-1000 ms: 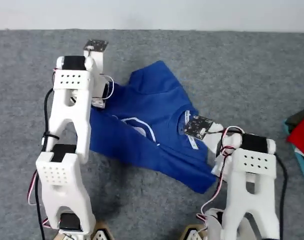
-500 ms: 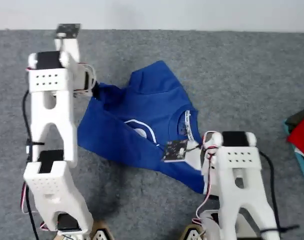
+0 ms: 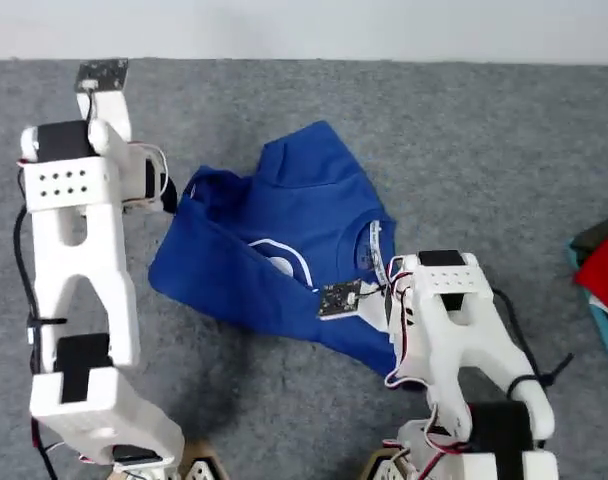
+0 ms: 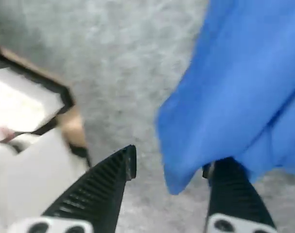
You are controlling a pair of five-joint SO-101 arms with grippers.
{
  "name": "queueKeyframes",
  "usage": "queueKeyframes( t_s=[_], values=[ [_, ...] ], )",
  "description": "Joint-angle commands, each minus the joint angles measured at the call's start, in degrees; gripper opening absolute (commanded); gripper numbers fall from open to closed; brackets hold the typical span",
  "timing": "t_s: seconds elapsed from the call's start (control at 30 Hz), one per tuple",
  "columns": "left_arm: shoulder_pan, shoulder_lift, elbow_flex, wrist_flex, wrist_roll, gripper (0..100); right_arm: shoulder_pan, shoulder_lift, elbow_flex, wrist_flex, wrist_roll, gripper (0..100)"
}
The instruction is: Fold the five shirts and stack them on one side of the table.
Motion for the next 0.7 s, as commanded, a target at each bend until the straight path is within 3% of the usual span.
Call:
queueKeyframes(
  t_s=[0.0,0.1,0.47,0.67],
  values=[
    [0.3,-4.7,3.4,1.4,0.9,20,0.1,0.2,-0.2,-5.0,0.6,12.1],
    [0.4,-4.9,4.5,1.4,0.9,20,0.2,0.2,-0.2,-8.3,0.4,0.2],
    [1.1,-4.3,4.9,1.4,0.9,20,4.1,0.2,-14.1,-2.5,0.5,0.9],
    [6.9,-4.3,10.2,1.2,0.9,20,4.4,0.2,-24.2,3.6,0.3,1.0]
  ],
)
